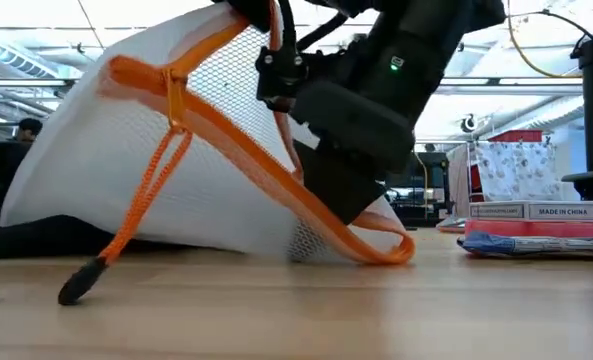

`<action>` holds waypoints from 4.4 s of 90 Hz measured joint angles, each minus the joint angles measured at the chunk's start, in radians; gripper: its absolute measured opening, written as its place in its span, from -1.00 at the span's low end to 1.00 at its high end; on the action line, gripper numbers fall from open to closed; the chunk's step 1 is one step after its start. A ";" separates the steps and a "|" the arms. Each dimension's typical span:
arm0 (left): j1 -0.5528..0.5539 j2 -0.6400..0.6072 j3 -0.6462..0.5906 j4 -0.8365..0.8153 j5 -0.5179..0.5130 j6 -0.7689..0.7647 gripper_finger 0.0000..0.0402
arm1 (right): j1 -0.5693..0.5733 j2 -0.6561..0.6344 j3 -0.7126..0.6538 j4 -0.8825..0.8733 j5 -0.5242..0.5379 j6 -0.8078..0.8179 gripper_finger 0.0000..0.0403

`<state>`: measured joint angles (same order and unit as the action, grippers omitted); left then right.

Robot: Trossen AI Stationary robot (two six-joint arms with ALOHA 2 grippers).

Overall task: Unpack backpack
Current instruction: Remove the black pen from the orange zip bag

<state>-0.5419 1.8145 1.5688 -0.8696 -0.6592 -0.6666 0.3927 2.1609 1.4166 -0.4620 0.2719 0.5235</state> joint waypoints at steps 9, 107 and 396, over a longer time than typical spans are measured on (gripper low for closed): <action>0.000 0.000 0.000 0.000 0.000 0.000 -1.00 | -0.004 -0.002 0.000 0.002 -0.035 -0.004 -0.12; -0.001 -0.002 0.001 0.002 0.001 0.000 -1.00 | 0.023 0.005 0.131 -0.174 -0.131 -0.076 -0.85; -0.017 -0.002 0.001 -0.064 0.009 0.018 -1.00 | 0.498 -0.580 -0.113 -0.957 0.054 0.524 -1.00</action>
<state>-0.5587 1.8130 1.5696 -0.9333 -0.6502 -0.6483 0.8906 1.5812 1.3035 -1.4188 0.3259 1.0471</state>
